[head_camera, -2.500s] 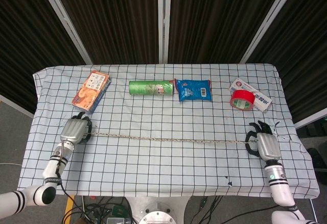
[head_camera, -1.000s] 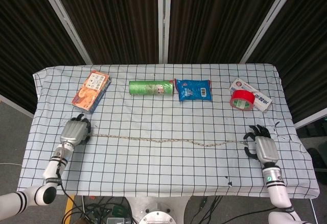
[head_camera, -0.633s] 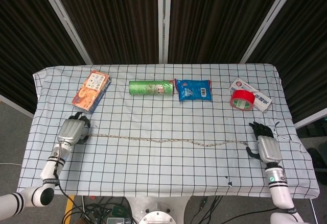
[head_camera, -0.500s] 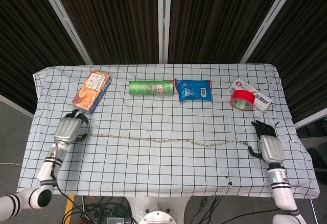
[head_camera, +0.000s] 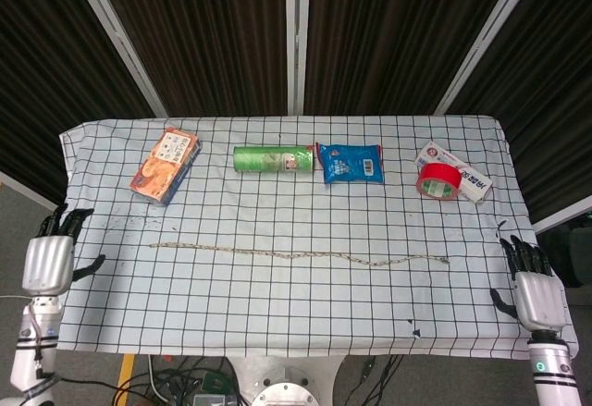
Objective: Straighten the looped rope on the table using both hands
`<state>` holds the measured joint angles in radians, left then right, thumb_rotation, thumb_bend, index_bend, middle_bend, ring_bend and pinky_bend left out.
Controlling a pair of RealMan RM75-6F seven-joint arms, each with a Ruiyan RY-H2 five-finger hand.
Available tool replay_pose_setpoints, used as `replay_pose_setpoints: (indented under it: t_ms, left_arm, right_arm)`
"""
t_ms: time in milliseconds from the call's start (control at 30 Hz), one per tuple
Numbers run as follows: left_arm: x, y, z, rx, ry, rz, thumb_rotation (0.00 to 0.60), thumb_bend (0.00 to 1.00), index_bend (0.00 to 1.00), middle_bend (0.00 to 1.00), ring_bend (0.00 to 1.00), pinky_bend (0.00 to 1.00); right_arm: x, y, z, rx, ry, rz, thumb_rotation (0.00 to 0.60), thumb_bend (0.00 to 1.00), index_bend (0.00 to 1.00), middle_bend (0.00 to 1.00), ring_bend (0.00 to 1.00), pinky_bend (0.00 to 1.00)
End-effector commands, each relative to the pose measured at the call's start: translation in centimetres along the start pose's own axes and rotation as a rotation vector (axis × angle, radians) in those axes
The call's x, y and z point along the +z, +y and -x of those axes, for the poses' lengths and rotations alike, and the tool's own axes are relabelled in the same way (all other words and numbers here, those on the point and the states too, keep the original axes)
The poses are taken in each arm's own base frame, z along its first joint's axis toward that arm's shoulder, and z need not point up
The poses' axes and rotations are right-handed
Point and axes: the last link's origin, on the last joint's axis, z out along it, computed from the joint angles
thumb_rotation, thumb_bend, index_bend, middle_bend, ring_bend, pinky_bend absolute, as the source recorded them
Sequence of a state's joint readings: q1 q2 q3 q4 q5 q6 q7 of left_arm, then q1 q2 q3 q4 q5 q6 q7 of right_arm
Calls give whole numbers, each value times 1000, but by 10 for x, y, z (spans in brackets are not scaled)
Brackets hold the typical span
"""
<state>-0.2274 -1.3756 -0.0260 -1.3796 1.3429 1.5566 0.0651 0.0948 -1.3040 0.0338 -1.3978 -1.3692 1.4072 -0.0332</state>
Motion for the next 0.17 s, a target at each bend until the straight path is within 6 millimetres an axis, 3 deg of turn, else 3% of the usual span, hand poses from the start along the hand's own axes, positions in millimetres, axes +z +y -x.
replay_pose_setpoints:
  t_ms: [33, 167]
  left_arm:
    - [-24, -16, 6, -6, -11, 0, 600, 121, 162, 167, 77, 187]
    - [-35, -22, 16, -23, -53, -5, 600, 118, 161, 164, 67, 176]
  right_arm:
    - [-8, 6, -1, -9, 3, 8, 600, 212, 0, 0, 0, 0]
    - [-10, 6, -2, -7, 16, -1, 600, 217, 0, 0, 0, 0]
